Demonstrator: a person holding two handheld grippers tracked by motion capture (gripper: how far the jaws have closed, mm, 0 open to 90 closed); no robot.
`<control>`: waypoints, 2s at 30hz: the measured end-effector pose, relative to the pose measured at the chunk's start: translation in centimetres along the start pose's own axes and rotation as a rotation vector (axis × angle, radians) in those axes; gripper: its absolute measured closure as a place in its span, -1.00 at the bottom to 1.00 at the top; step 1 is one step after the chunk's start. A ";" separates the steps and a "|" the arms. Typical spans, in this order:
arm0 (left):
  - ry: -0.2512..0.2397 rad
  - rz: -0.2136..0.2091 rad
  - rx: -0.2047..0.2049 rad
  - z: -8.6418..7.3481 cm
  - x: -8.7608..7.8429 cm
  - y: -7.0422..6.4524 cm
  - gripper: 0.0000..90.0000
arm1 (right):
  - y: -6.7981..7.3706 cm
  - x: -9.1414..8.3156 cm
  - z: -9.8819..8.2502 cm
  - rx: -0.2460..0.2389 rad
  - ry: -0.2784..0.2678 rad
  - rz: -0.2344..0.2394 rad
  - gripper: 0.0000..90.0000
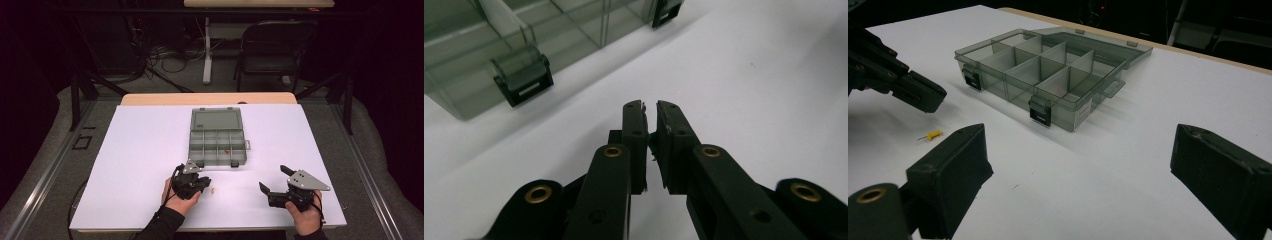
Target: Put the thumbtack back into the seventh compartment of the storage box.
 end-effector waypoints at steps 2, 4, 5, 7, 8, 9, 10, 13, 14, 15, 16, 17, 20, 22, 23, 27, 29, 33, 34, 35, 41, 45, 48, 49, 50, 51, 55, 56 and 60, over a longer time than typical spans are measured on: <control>-0.014 -0.002 0.003 0.7 -0.4 0.1 0.85 | 0.0 0.0 0.0 -0.001 -0.001 -0.001 -0.82; -0.027 -0.002 0.005 1.3 -0.7 0.2 0.85 | 0.0 0.0 0.0 -0.002 -0.002 -0.001 -0.82; -0.028 -0.001 0.006 1.6 -0.8 0.3 0.85 | 0.0 0.0 0.0 0.000 -0.003 -0.002 -0.82; -0.036 0.003 0.012 2.2 -1.0 0.4 0.85 | 0.0 0.0 0.0 0.000 -0.004 -0.001 -0.82; -0.044 0.004 0.010 2.6 -1.1 0.4 0.85 | 0.0 0.0 0.0 0.000 -0.003 -0.001 -0.82; -0.049 0.003 0.012 3.0 -1.3 0.5 0.85 | 0.0 0.0 0.0 -0.001 -0.004 -0.001 -0.82; -0.049 0.003 0.012 3.0 -1.3 0.5 0.85 | 0.0 0.0 0.0 -0.001 -0.004 -0.001 -0.82; -0.071 -0.001 0.003 4.2 -1.6 0.7 0.85 | 0.0 0.0 0.0 0.000 -0.003 -0.002 -0.82; -0.071 -0.001 0.003 4.2 -1.6 0.7 0.85 | 0.0 0.0 0.0 0.000 -0.004 -0.002 -0.82; -0.078 -0.006 0.001 4.9 -1.7 0.9 0.85 | 0.0 -0.1 0.0 -0.002 -0.003 -0.001 -0.82; -0.080 -0.007 0.000 5.2 -1.7 0.9 0.85 | 0.0 -0.1 0.0 -0.002 -0.004 -0.001 -0.82; -0.082 -0.004 -0.001 5.5 -1.6 0.9 0.85 | 0.0 -0.1 0.0 -0.002 -0.004 -0.001 -0.82; -0.087 -0.002 0.007 6.5 -1.6 1.0 0.85 | 0.0 -0.1 0.1 -0.002 -0.005 -0.001 -0.82; -0.084 0.000 0.016 7.0 -1.5 1.1 0.85 | 0.0 -0.1 0.1 -0.003 -0.005 -0.001 -0.82; -0.085 -0.001 0.017 7.2 -1.4 1.0 0.85 | 0.0 -0.1 0.1 -0.003 -0.004 -0.001 -0.82; -0.088 0.002 0.022 8.0 -1.2 0.9 0.85 | 0.0 -0.1 0.1 -0.002 -0.006 -0.001 -0.82; -0.087 -0.001 0.024 8.7 -1.0 0.9 0.85 | 0.0 -0.1 0.1 -0.001 -0.007 -0.001 -0.82; -0.083 0.002 0.021 9.6 -0.4 0.8 0.85 | 0.0 -0.1 0.1 -0.004 -0.009 -0.001 -0.82; -0.083 0.002 0.021 9.6 -0.4 0.8 0.85 | 0.0 -0.1 0.1 -0.004 -0.009 -0.001 -0.82; -0.082 0.005 0.023 10.1 -0.1 0.9 0.85 | 0.0 -0.1 0.1 -0.003 -0.005 0.000 -0.82; -0.074 0.009 0.017 10.6 0.7 1.0 0.85 | -0.1 -0.1 0.0 -0.001 -0.006 0.001 -0.82; -0.074 0.009 0.022 10.8 1.4 1.1 0.85 | -0.1 -0.1 0.0 -0.002 -0.005 0.001 -0.82; -0.063 0.015 0.022 11.0 1.9 1.1 0.85 | 0.0 0.0 0.0 -0.001 -0.004 0.003 -0.82; -0.063 0.017 0.020 11.0 2.1 1.2 0.85 | 0.0 0.0 0.0 -0.002 -0.004 0.003 -0.82; -0.059 0.019 0.016 11.0 2.3 1.2 0.85 | 0.0 0.0 0.0 -0.001 -0.004 0.004 -0.82; -0.059 0.019 0.016 11.0 2.3 1.2 0.85 | 0.0 0.0 0.0 -0.002 -0.004 0.004 -0.82; -0.045 0.016 0.019 11.0 3.0 1.3 0.85 | 0.0 0.0 0.0 -0.002 -0.003 0.005 -0.82; -0.041 0.020 0.019 10.9 3.4 1.2 0.85 | 0.0 0.0 0.0 -0.002 -0.003 0.005 -0.82; -0.020 0.024 0.025 10.6 4.3 1.1 0.85 | 0.0 0.0 0.0 -0.005 -0.002 0.004 -0.82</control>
Point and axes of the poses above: each handheld gripper's, and its own axes: x roughly forward along the jaws, z roughly out of its top, y roughly to its left, the point moved 4 cm from there along x, roughly forward along the jaws, and after that the axes turned 14 degrees about z, right-handed, at the moved point
